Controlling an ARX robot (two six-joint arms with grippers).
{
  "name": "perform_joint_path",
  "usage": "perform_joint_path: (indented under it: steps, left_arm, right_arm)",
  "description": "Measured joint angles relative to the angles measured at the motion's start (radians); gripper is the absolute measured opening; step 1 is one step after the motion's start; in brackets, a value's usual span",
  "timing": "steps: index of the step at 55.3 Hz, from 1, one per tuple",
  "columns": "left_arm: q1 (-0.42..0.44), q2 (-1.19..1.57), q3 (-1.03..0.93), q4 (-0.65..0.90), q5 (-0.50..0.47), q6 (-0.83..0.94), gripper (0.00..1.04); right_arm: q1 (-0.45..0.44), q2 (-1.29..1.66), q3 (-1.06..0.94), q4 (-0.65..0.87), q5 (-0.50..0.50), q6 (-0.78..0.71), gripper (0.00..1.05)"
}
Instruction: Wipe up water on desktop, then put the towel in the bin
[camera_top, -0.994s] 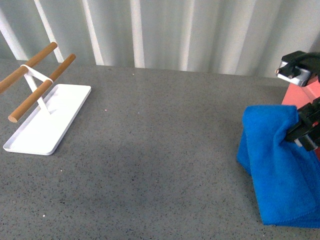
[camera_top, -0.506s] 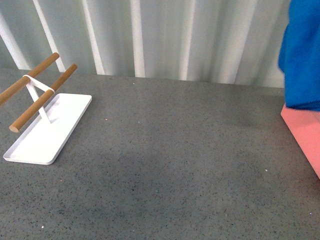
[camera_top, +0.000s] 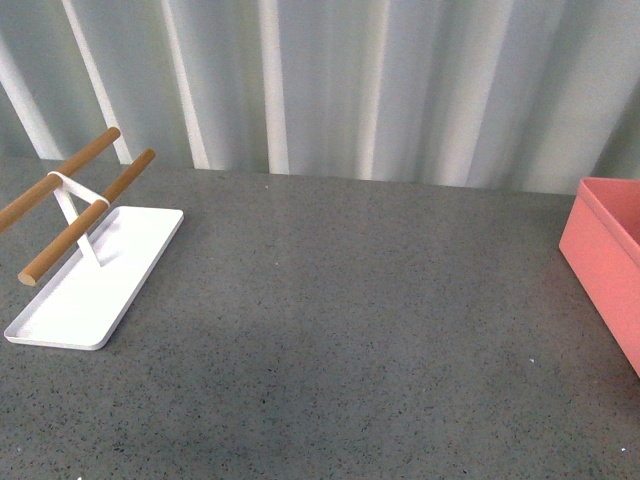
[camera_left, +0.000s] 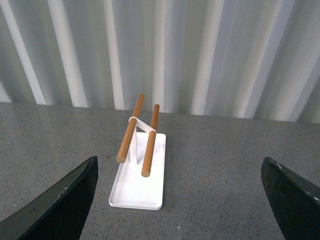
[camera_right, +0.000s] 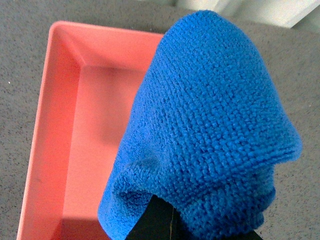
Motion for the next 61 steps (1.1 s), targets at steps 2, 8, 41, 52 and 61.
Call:
perform_joint_path:
  steps: [2, 8, 41, 52, 61]
  left_arm:
    - [0.0, 0.0, 0.0, 0.0, 0.0, 0.0, 0.98]
    - [0.0, 0.0, 0.0, 0.0, 0.0, 0.0, 0.98]
    - [0.0, 0.0, 0.0, -0.001, 0.0, 0.0, 0.98]
    - [0.0, 0.0, 0.0, -0.001, 0.0, 0.0, 0.98]
    - [0.0, 0.0, 0.0, -0.001, 0.0, 0.0, 0.98]
  right_arm:
    - [0.0, 0.013, -0.002, 0.0, -0.001, 0.003, 0.03]
    - [0.019, 0.056, -0.002, 0.007, 0.01, 0.01, 0.03]
    - [0.045, 0.222, -0.069, -0.06, 0.172, 0.068, 0.04]
    - [0.04, 0.222, -0.073, -0.063, 0.169, 0.11, 0.34]
    - [0.044, 0.22, -0.065, -0.073, 0.149, 0.117, 0.57]
